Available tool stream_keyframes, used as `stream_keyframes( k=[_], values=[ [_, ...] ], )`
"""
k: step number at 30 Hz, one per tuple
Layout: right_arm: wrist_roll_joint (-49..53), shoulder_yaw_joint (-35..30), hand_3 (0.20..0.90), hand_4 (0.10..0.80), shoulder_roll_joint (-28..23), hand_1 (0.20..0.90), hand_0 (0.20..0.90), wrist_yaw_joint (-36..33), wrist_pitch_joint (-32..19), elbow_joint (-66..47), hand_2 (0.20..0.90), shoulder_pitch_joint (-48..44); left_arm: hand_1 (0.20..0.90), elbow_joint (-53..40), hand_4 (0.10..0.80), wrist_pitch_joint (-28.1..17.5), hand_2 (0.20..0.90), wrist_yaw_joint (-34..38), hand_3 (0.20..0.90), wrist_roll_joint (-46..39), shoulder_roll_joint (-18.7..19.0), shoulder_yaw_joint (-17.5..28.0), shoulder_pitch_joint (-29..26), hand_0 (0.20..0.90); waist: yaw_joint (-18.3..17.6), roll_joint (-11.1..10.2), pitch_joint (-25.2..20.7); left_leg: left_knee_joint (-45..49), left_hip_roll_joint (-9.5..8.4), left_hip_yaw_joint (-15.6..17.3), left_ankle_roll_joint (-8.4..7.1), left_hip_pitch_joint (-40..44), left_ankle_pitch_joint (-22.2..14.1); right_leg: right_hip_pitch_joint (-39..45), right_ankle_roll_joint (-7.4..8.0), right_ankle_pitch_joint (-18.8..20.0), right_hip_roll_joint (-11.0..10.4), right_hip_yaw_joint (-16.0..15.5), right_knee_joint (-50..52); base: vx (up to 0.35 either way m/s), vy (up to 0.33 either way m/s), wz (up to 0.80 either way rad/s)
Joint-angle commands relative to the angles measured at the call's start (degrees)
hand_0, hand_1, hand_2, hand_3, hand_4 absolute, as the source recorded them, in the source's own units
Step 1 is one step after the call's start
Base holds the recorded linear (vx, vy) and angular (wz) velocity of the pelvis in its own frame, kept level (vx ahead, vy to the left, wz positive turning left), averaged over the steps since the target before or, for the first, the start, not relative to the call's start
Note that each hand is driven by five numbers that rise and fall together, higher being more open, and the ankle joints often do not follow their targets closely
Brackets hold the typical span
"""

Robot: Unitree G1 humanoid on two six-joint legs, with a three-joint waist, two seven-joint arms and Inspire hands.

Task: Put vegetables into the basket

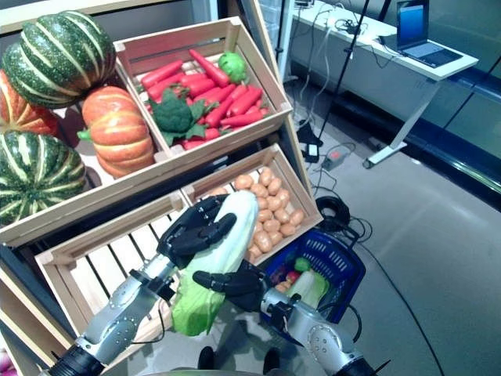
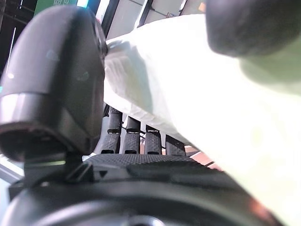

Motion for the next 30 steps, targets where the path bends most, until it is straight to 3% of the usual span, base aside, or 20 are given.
stream_keyframes(
  k=[1, 15, 20, 23, 29, 30],
  values=[
    [1.41, 2.44, 0.300, 0.400, 1.31, 0.300, 0.300, 1.11, 0.93, 1.16, 0.300, -3.00, 0.300, -8.85, 0.400, -6.08, 0.300, -7.48, 0.300, -4.40, -5.01, -2.38, -7.39, 0.300, 1.12, -1.65, -4.74, 0.06, -0.55, -1.18, 0.25, -0.44, -1.97, 1.53, 1.33, 2.62, -3.93, -1.23, 0.08, 0.000, 0.000, 0.00],
    [2.56, 1.14, 0.300, 0.400, 1.11, 0.300, 0.300, -1.13, 1.28, 1.56, 0.300, -1.94, 0.300, -9.82, 0.400, -7.23, 0.300, -7.70, 0.300, -0.89, -3.58, -0.83, -7.56, 0.300, 0.93, -1.40, -5.15, 0.06, -0.55, -1.41, 0.30, -0.39, -1.85, 1.58, 1.46, 2.78, -4.07, -0.90, 0.08, 0.000, 0.000, 0.00],
    [2.54, 0.64, 0.300, 0.400, 0.85, 0.300, 0.300, -1.31, 0.70, 1.80, 0.300, -1.74, 0.300, -10.36, 0.400, -7.10, 0.300, -7.51, 0.300, 4.00, -2.27, -0.48, -8.13, 0.300, 0.93, -1.28, -4.98, 0.06, -0.57, -1.52, 0.28, -0.37, -1.75, 1.68, 1.49, 2.82, -4.11, -0.90, 0.08, 0.000, 0.000, 0.00],
    [3.03, 0.11, 0.300, 0.400, 0.19, 0.300, 0.300, -2.25, 0.55, 1.52, 0.300, -1.61, 0.300, -10.93, 0.400, -6.46, 0.300, -6.72, 0.300, 9.75, -0.21, 0.03, -8.54, 0.300, 0.92, -1.14, -5.06, 0.06, -0.58, -1.56, 0.21, -0.31, -1.77, 1.76, 1.59, 2.77, -4.16, -0.94, 0.08, 0.000, 0.000, 0.00],
    [1.24, -1.85, 0.300, 0.400, -2.44, 0.300, 0.300, -3.52, 0.79, 1.63, 0.300, -0.75, 0.300, -12.19, 0.400, -5.54, 0.300, -7.93, 0.300, 22.36, 8.16, 2.75, -9.58, 0.300, 0.97, -0.66, -5.07, 0.06, -0.51, -1.38, -0.01, -0.33, -1.52, 1.83, 1.80, 2.81, -4.39, -1.16, 0.08, 0.000, 0.000, 0.00],
    [0.46, -2.14, 0.300, 0.400, -2.99, 0.300, 0.300, -3.93, 0.90, 1.67, 0.300, -0.65, 0.408, -12.28, 0.472, -5.31, 0.408, -7.97, 0.408, 23.59, 9.45, 3.09, -9.77, 0.408, 0.96, -0.58, -5.07, 0.06, -0.50, -1.37, -0.03, -0.33, -1.49, 1.86, 1.82, 2.83, -4.39, -1.14, 0.08, 0.000, 0.000, 0.00]
  ],
)
